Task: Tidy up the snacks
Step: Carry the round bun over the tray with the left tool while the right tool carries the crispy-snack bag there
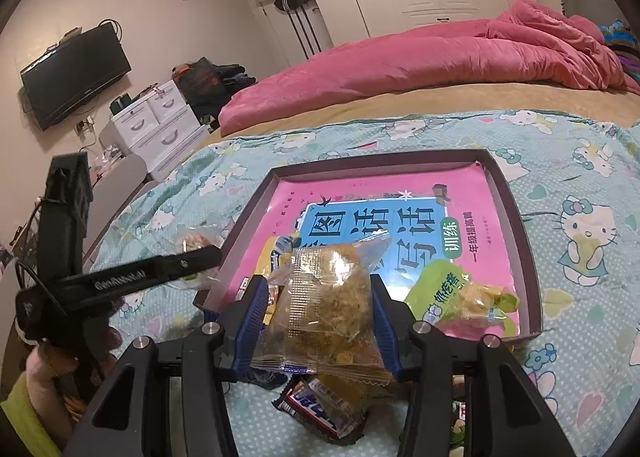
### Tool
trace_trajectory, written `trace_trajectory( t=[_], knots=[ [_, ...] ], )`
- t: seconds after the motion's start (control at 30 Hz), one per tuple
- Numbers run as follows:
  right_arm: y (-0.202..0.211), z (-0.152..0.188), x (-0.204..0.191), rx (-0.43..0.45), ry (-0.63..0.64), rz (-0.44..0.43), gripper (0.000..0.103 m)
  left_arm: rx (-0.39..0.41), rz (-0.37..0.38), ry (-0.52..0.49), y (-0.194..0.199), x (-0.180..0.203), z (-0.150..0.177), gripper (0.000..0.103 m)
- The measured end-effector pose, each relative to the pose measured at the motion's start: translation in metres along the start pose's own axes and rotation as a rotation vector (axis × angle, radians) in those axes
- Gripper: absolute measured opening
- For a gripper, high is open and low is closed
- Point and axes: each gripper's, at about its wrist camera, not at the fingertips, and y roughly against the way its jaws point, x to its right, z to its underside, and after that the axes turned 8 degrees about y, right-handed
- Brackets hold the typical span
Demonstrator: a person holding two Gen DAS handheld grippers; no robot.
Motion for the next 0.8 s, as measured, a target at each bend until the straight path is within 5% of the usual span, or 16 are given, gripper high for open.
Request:
trace_trajectory(
  t=[0.8],
  knots=[
    [-0.041,-0.012,0.01,-0.044,-0.043,0.118,0.05,-0.027,0.02,-0.101,-0.031,0.009,0.005,0.042]
  ],
)
